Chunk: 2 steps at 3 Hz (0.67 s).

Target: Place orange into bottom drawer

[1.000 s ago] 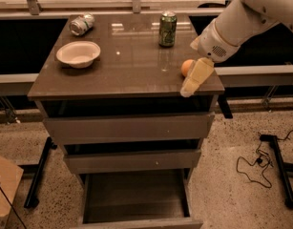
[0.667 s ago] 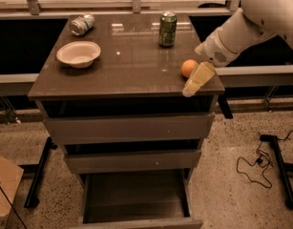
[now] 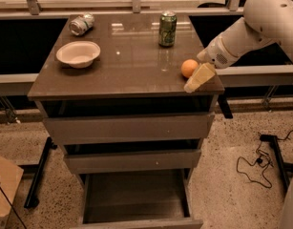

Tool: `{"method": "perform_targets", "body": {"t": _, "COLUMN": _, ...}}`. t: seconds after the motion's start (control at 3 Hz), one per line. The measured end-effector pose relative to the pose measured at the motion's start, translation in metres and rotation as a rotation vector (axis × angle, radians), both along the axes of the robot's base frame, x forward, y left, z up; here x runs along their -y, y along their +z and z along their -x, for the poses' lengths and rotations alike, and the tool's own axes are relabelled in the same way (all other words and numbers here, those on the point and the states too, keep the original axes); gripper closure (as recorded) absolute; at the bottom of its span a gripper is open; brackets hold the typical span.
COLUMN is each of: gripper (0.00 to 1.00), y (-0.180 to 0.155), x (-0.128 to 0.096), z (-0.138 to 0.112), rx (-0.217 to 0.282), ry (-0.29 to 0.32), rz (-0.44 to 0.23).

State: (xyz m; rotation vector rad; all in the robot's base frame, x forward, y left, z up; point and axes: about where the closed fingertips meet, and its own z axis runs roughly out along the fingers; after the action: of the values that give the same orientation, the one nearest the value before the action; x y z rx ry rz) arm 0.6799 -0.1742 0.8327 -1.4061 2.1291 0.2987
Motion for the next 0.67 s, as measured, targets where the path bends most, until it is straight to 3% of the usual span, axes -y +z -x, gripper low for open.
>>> {"method": "perform_targets", "body": {"t": 0.67, "gripper": 0.63, "y": -0.0001, "x": 0.0029, "z": -0.0090, "rx": 0.012, "ry": -0.026, "rz": -0.023}}
